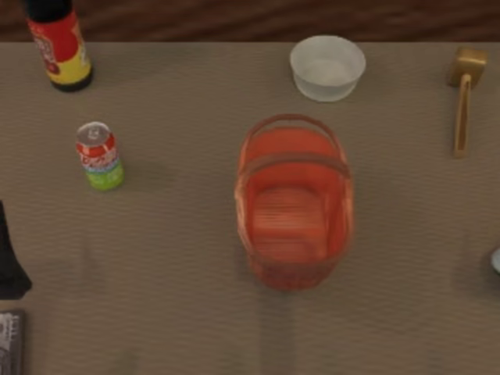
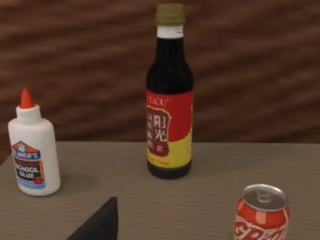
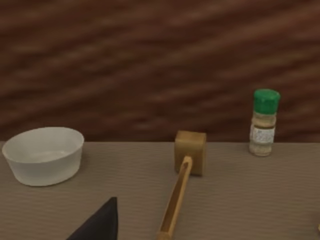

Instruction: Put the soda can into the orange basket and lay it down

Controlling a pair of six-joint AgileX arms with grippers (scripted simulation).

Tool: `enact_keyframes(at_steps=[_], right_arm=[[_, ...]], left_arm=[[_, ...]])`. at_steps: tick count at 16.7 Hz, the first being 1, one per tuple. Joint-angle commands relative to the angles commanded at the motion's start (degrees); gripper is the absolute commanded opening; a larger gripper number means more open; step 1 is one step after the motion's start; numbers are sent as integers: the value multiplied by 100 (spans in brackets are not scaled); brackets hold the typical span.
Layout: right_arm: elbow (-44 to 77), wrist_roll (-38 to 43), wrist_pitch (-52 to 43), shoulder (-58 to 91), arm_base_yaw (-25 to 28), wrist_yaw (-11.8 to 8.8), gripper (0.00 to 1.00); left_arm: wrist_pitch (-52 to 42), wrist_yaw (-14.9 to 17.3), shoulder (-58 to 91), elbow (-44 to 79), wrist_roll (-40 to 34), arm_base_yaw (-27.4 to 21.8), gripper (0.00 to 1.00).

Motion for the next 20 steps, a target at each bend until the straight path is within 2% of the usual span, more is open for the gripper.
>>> enact_keyframes(at_steps=[4,8,13,20], right_arm=[[0,0,0,0,0,0,100],[0,0,0,0,0,0,100],[0,0,0,0,0,0,100],[0,0,0,0,0,0,100]], left_arm=[[-131,35,168,157,64,-50,100],[-861,169,1186,1110,407,-270,100],[-2367,287,3421,3206,1085,-554,100],[-4738,288,7467,6798,2283,-804,100]])
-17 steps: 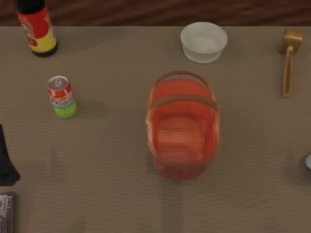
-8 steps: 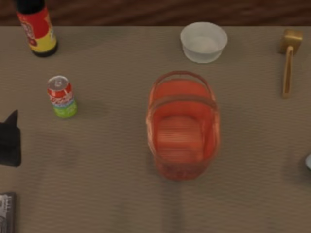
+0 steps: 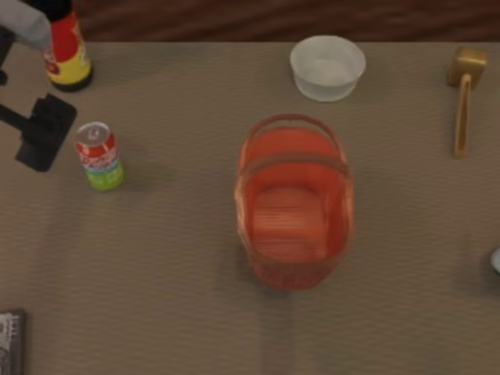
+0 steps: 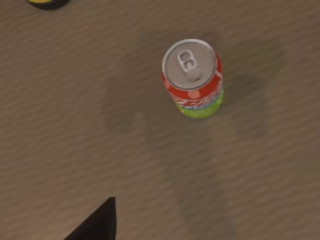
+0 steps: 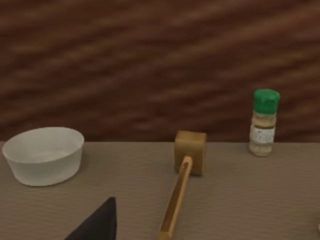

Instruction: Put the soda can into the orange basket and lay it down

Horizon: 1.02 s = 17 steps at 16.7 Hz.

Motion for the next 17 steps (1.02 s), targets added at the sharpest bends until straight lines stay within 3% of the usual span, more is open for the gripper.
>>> enact_keyframes(at_steps=[9,13,17], right_arm=[[0,0,0,0,0,0,100],[0,0,0,0,0,0,100],[0,0,0,0,0,0,100]], left_arm=[[-2149,-161,4869,4040,1313,-59,100],[-2543,-240,5965,4988,1589,-16,100],[-2610,-259,6158,5164,1636,-3,100]])
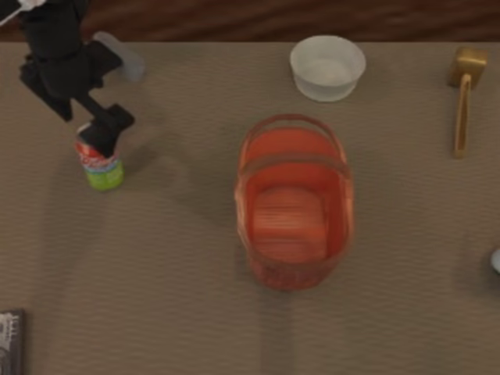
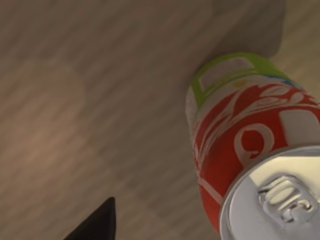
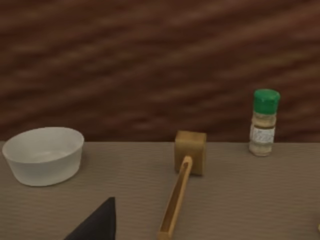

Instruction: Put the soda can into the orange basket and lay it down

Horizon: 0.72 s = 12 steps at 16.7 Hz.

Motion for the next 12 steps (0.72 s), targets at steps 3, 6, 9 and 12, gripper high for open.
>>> enact_keyframes(at_steps=[3,6,9,12], right_arm=[[0,0,0,0,0,0,100],[0,0,0,0,0,0,100],[0,0,0,0,0,0,100],[0,0,0,0,0,0,100]], left_arm=[[11,5,-6,-16,-6,-26,100],[250,1,35,-224,-13,-11,100],[799,2,136,-632,0,0,100],[997,2,190,-807,7,5,100]])
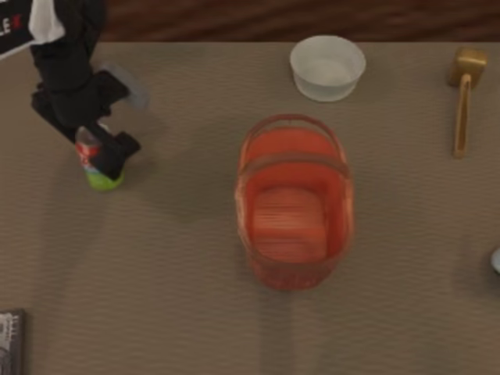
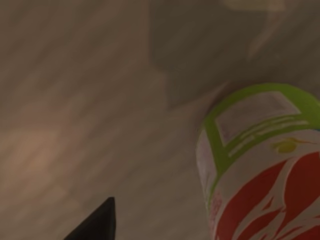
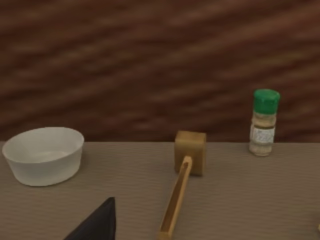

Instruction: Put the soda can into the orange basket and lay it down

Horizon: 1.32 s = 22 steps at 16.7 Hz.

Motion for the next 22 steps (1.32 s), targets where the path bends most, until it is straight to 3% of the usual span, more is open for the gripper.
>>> enact_keyframes(at_steps=[2,15,22], right_arm=[[0,0,0,0,0,0,100],[0,0,0,0,0,0,100],[0,0,0,0,0,0,100]], left_arm=[[0,0,0,0,0,0,100],[0,0,0,0,0,0,2],[0,0,0,0,0,0,0]])
